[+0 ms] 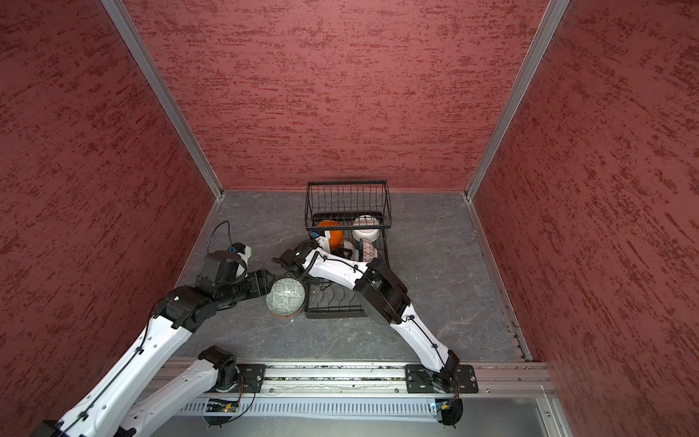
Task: Load bowls into a dish rack
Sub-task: Place the bowl in the dish rack.
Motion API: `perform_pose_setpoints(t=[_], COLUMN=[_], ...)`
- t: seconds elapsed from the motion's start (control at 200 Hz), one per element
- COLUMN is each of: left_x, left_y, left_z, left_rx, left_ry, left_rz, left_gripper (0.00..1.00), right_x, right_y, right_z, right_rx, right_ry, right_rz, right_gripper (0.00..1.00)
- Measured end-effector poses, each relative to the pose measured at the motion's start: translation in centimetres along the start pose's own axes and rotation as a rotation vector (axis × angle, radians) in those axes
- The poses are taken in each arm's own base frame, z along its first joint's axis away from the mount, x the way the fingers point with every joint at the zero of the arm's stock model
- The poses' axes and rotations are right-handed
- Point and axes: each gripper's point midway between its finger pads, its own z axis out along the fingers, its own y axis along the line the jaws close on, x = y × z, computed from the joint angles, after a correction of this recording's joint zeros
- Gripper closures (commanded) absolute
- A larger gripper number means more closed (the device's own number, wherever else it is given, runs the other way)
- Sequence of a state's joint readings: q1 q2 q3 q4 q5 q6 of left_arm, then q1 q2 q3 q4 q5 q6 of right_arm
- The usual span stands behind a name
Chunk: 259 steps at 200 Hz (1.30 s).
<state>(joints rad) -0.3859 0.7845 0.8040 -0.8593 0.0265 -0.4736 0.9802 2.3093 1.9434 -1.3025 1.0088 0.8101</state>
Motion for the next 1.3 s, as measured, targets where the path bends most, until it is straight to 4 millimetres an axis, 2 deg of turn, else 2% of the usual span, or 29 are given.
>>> perform_pose_setpoints(t=[0.125, 0.281, 0.521, 0.802, 1.298], left_x=[0.0, 0.0, 0.4, 1.0, 1.4], left_y=[0.0, 0.0, 0.5, 1.0, 1.3], left_z=[0.0, 0.0, 0.7, 1.1, 1.6], left_rx=[0.000, -0.002, -0.030, -0.058, -0.077], left_ry=[0.000, 0.002, 0.035, 0.068, 0.096], left_rz=[0.000, 0.000, -0.013, -0.037, -0.045], left_gripper=[0.26, 0.26, 0.26, 0.26, 0.26], right_x=[-0.6, -0.3, 1.0, 2.2, 2.2], right_y=[-0.6, -0.6, -1.1, -0.2, 0.5], right_z=[-0.8, -1.0, -2.0, -3.4, -3.7], right_rx=[-0.048, -0.091, -0.245, -0.455, -0.517], right_ry=[-0.013, -0.013, -0.025, -0.054, -0.081], right_rz=[0.024, 0.011, -0.005, -0.036, -0.046], right_gripper=[0.48, 0.48, 0.47, 0.47, 0.47])
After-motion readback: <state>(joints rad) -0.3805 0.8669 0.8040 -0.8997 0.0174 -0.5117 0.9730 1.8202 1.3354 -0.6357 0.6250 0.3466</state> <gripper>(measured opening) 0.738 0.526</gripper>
